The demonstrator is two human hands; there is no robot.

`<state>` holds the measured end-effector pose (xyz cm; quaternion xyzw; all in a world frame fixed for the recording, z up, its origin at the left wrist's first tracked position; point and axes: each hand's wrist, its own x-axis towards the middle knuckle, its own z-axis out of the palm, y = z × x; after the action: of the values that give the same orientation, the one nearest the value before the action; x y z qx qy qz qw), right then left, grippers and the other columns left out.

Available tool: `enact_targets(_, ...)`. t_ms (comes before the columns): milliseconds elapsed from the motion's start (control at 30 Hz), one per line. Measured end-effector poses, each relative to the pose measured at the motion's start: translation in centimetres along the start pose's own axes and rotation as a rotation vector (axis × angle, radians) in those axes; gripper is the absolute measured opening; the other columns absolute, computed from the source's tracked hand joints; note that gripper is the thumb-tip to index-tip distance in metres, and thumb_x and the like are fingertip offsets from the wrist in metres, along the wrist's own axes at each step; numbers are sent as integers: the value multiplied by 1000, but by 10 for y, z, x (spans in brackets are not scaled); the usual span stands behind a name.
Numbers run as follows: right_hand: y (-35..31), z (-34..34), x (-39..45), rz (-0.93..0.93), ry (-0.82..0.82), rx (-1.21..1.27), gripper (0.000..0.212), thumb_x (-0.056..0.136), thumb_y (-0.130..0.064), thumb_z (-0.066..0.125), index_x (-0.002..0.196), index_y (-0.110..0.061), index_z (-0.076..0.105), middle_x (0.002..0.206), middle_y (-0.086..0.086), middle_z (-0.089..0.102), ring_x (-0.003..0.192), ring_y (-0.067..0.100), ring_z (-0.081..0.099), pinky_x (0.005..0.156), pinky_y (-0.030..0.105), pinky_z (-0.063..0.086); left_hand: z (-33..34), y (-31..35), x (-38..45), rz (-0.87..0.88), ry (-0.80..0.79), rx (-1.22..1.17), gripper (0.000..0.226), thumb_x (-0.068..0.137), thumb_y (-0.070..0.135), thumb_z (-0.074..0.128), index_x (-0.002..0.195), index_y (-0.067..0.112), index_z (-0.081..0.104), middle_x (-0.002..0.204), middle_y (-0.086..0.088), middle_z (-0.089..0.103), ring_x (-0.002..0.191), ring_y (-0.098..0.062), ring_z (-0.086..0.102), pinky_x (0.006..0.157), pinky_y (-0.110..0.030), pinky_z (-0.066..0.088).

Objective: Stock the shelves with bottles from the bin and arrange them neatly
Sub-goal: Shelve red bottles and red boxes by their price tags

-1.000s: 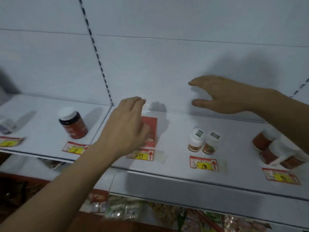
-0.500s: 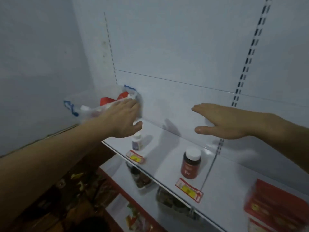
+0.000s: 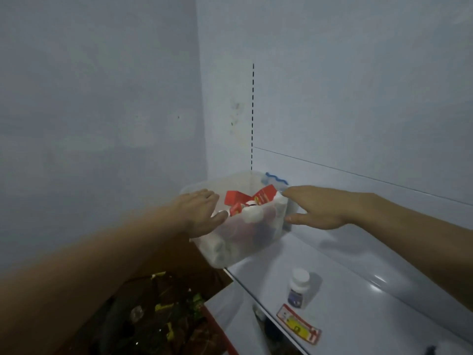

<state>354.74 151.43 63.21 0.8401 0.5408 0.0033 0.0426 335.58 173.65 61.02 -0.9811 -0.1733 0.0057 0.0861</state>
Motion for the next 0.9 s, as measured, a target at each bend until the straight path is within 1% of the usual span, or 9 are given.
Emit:
enact_targets(100,0,3,44,-26,-25,17,45,97,-59,48,131,-29,49,128,-9,57,115,18,56,101,39,47,9,-12,23,-15,-38,-70,72,103,58,20,159,12,17,167,-8,15,154,-23,14,124,-42,16)
enact_targets(233,8,10,106,-36,-28,53,45,98,-63,41,119,-25,53,122,-2,58,109,24,58,97,43,49,29,-30,67,-57,-51,-111,72,102,61,19,159,18,16,168,-4,13,154,-22,12,125,-44,13)
enact_targets(367,18,20,170,-63,-69,72,63,102,-56,41,153,-19,35,155,3,43,137,24,45,114,41,38,45,-48,116,-68,-37,-158,70,101,62,24,157,19,24,165,-3,25,150,-23,26,123,-44,22)
enact_targets(433,19,24,200,-84,-114,72,67,104,-53,41,159,-18,25,163,2,32,147,23,35,120,40,29,52,-57,140,-69,-55,-180,68,102,60,29,155,18,30,160,-4,35,145,-23,35,120,-44,29)
enact_targets(500,16,30,230,-109,-145,65,67,104,-53,43,159,-19,24,162,4,33,146,24,36,120,40,30,62,-64,158,-87,-73,-209,64,101,58,35,150,18,39,152,-6,47,136,-23,47,113,-43,38)
enact_targets(567,10,36,259,-130,-143,65,66,101,-52,49,156,-20,29,155,6,43,137,26,45,114,40,37,71,-69,168,-99,-95,-236,57,100,54,41,143,18,48,142,-5,56,125,-22,54,107,-40,44)
enact_targets(700,-11,62,300,-102,-113,28,65,86,-57,68,134,-21,42,127,8,57,108,28,58,91,43,50,81,-71,173,-86,-110,-245,53,99,51,46,143,21,51,140,-1,58,124,-19,55,105,-36,43)
enact_targets(800,-24,85,309,-95,-28,-36,70,80,-49,77,127,-17,35,115,10,55,101,32,59,74,39,45,85,-73,171,-99,-57,-279,55,98,51,45,144,22,49,141,0,57,123,-18,55,104,-34,45)
enact_targets(900,-22,86,308,-97,57,-13,58,80,-40,77,116,-18,38,108,8,55,97,32,60,70,37,42,86,-75,169,-116,11,-337,57,97,51,47,145,21,47,140,1,58,122,-16,56,101,-30,44)
